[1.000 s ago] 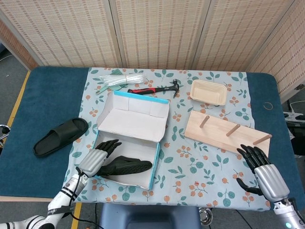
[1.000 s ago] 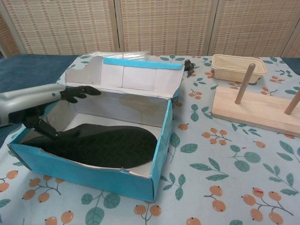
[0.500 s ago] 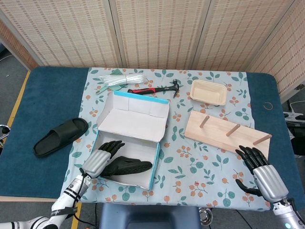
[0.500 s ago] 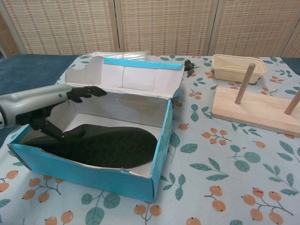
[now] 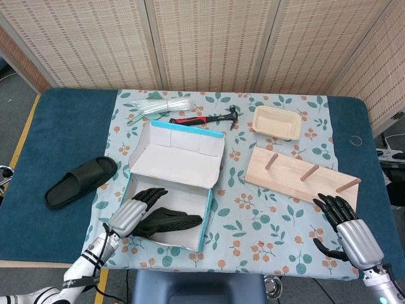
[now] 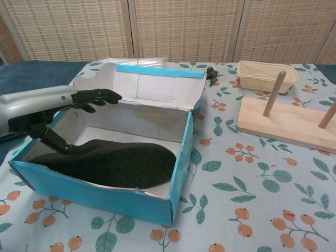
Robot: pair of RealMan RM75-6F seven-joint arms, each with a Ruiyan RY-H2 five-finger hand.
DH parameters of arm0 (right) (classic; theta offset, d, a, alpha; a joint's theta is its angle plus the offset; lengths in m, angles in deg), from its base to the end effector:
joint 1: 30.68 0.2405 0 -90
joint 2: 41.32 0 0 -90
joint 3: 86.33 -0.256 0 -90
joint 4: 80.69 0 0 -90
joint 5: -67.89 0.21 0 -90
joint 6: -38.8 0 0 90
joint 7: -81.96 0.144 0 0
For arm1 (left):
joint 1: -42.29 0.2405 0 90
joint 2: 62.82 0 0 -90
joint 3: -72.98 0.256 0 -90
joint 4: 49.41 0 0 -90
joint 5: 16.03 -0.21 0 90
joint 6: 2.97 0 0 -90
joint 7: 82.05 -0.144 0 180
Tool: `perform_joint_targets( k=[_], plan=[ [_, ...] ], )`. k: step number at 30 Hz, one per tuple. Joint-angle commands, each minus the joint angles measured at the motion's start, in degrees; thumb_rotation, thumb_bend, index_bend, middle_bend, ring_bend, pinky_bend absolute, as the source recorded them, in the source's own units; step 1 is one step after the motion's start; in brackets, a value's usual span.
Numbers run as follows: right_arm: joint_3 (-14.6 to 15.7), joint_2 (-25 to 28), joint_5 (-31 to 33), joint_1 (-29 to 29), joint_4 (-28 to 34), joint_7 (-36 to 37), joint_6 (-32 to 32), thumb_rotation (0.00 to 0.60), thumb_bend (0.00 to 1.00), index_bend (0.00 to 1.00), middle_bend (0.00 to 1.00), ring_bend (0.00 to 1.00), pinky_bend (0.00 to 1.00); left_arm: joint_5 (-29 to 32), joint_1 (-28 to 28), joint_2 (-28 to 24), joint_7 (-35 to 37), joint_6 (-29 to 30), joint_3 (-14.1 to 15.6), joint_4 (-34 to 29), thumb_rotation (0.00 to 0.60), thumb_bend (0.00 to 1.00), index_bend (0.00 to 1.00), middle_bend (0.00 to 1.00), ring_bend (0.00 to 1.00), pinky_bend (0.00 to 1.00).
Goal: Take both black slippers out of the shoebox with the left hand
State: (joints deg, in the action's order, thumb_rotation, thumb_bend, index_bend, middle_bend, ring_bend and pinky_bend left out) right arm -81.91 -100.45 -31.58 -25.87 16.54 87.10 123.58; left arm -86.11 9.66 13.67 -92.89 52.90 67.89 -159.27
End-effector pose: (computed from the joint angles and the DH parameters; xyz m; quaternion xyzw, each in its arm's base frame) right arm -0.2814 -0.1483 0.1492 0.6652 -0.4055 0.4078 0.4763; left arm -0.1404 0.2527 0.0176 -0.7180 -0.4941 -0.3942 0.2915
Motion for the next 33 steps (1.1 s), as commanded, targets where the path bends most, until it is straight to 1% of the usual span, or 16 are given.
perform_joint_targets(
  k=[1,7,11,13,14,16,17,18,19,21,23,26,29,33],
  plan=[
    [0.03,0.05,-0.06,-0.03,0.0,0.08,0.06,0.515,0.25,0.0,0.0,0.0,0.0,2.28,-1.23,-0.35,-0.58,-2.35,0.61,0.59,0.6,0.37,0.01,0.05,0.0,0.13],
    [0.07,0.1,-0.14,-0.04,-0.04,0.14,0.11,0.515,0.25,0.0,0.0,0.0,0.0,4.84,-2.34,0.14,-2.35,-4.25,1.33,1.51,0.6,0.36,0.03,0.05,0.0,0.13],
    [0.04,0.17,-0.01,-0.04,-0.13,0.31,0.1,0.515,0.25,0.0,0.0,0.0,0.0,8.78,-3.89,1.11,-5.73,-5.31,1.77,3.14,0.6,0.36,0.07,0.05,0.0,0.14],
    [0.02,0.16,0.04,-0.02,-0.19,0.32,0.06,0.514,0.25,0.0,0.0,0.0,0.0,10.54,-4.47,0.94,-7.02,-5.58,2.02,3.0,0.6,0.37,0.12,0.07,0.02,0.14],
    [0.04,0.15,0.06,0.0,-0.19,0.32,-0.02,0.515,0.25,0.0,0.0,0.0,0.0,11.37,-4.8,0.74,-7.78,-5.88,2.3,2.89,0.6,0.38,0.17,0.08,0.04,0.15],
    [0.1,0.13,0.06,0.06,-0.19,0.26,-0.23,0.516,0.25,0.0,0.0,0.0,0.0,13.55,-5.6,0.42,-9.41,-6.4,2.78,2.63,0.6,0.41,0.27,0.12,0.07,0.15],
    [0.11,0.12,0.04,0.09,-0.17,0.19,-0.29,0.515,0.25,0.0,0.0,0.0,0.0,14.44,-5.9,0.43,-9.85,-6.5,2.87,2.53,0.6,0.44,0.36,0.16,0.09,0.16],
    [0.16,0.14,0.01,0.1,-0.12,0.1,-0.35,0.515,0.25,0.0,0.0,0.0,0.0,15.09,-6.1,0.57,-10.17,-6.28,2.9,2.42,0.6,0.47,0.42,0.2,0.11,0.16],
    [0.17,0.13,0.03,0.1,-0.09,0.07,-0.38,0.515,0.25,0.0,0.0,0.0,0.0,15.1,-6.13,0.76,-10.59,-5.71,2.98,2.5,0.6,0.5,0.45,0.23,0.13,0.17],
    [0.16,0.16,0.06,0.05,-0.01,0.02,-0.31,0.516,0.25,0.0,0.0,0.0,0.0,13.97,-5.87,1.48,-12.02,-3.36,3.21,2.9,0.6,0.56,0.51,0.32,0.16,0.18],
    [0.1,0.14,0.19,0.03,0.03,-0.05,-0.29,0.515,0.25,0.0,0.0,0.0,0.0,12.33,-5.05,2.68,-12.46,-0.32,3.09,3.1,0.6,0.64,0.57,0.41,0.23,0.22],
    [0.11,0.1,0.25,0.09,0.05,-0.15,-0.47,0.516,0.25,0.0,0.0,0.0,0.0,8.29,-3.87,4.38,-11.92,3.34,2.89,3.99,0.6,0.69,0.63,0.49,0.29,0.27],
    [0.15,-0.01,0.3,0.22,0.06,-0.32,-0.83,0.516,0.25,0.0,0.0,0.0,0.0,2.84,-2.54,6.16,-11.05,6.78,3.44,6.1,0.6,0.71,0.66,0.54,0.33,0.31],
    [0.14,0.01,0.33,0.23,0.09,-0.31,-0.83,0.516,0.25,0.0,0.0,0.0,0.0,-3.08,-0.79,8.52,-10.27,11.25,4.08,9.28,0.6,0.71,0.65,0.53,0.33,0.34]
  ],
)
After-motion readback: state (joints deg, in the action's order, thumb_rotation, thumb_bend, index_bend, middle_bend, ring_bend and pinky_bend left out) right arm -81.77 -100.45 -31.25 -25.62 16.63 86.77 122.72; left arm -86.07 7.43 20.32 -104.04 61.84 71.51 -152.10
